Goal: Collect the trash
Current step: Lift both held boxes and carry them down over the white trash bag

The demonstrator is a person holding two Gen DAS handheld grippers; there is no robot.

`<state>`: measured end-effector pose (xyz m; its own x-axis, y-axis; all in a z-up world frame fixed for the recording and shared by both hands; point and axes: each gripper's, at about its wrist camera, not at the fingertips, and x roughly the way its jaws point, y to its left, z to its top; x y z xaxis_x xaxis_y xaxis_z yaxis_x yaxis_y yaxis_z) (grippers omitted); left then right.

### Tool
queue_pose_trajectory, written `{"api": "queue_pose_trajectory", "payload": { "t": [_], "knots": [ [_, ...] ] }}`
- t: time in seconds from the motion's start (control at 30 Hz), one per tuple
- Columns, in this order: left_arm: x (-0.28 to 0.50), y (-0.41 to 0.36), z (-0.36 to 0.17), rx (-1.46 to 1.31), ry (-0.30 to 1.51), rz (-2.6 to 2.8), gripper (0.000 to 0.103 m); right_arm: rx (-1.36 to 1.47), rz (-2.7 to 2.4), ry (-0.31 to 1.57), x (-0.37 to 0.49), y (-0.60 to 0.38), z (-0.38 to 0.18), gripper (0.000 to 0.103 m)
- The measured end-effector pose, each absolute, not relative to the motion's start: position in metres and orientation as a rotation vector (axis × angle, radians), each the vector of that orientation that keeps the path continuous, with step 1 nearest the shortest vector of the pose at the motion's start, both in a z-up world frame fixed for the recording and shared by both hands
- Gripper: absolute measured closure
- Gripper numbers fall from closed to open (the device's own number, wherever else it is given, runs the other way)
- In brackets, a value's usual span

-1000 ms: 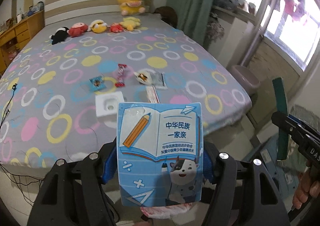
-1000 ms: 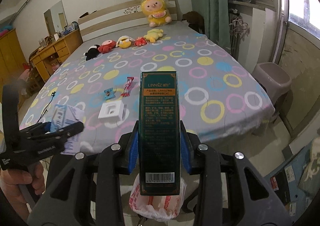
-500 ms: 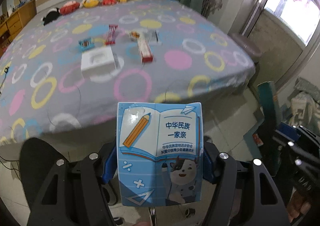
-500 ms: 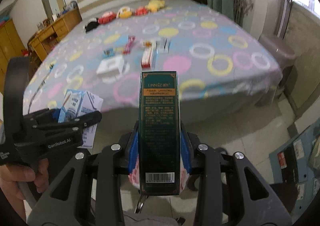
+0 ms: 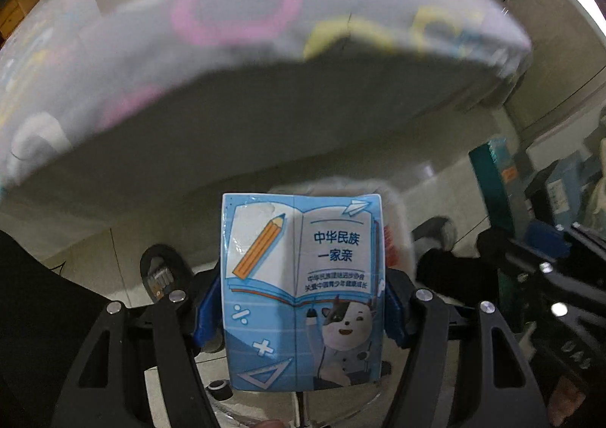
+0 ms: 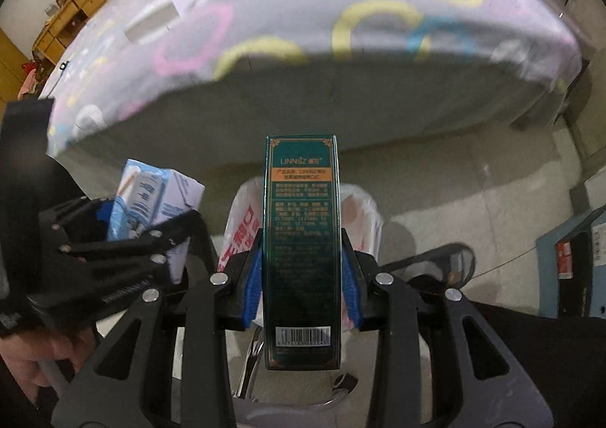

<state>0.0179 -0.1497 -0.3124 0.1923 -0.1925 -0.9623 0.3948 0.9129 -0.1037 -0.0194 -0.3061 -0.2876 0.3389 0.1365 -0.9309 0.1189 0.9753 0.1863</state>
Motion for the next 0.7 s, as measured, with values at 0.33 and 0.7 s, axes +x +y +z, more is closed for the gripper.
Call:
{"api": "queue_pose_trajectory", "payload": {
  "t": [0.33,0.7],
  "knots": [
    [0.016,-0.158,-0.386,0.264,1.428,-0.382,0.037,0.283,0.002,1.359,-0.002,-0.299,-0.361,0.068],
    [0.019,-0.171,-0.424,0.297,1.495,-0.4,0.037,0.299,0.034,1.408,0.016,-0.295,-0.389,0.068]
  ]
}}
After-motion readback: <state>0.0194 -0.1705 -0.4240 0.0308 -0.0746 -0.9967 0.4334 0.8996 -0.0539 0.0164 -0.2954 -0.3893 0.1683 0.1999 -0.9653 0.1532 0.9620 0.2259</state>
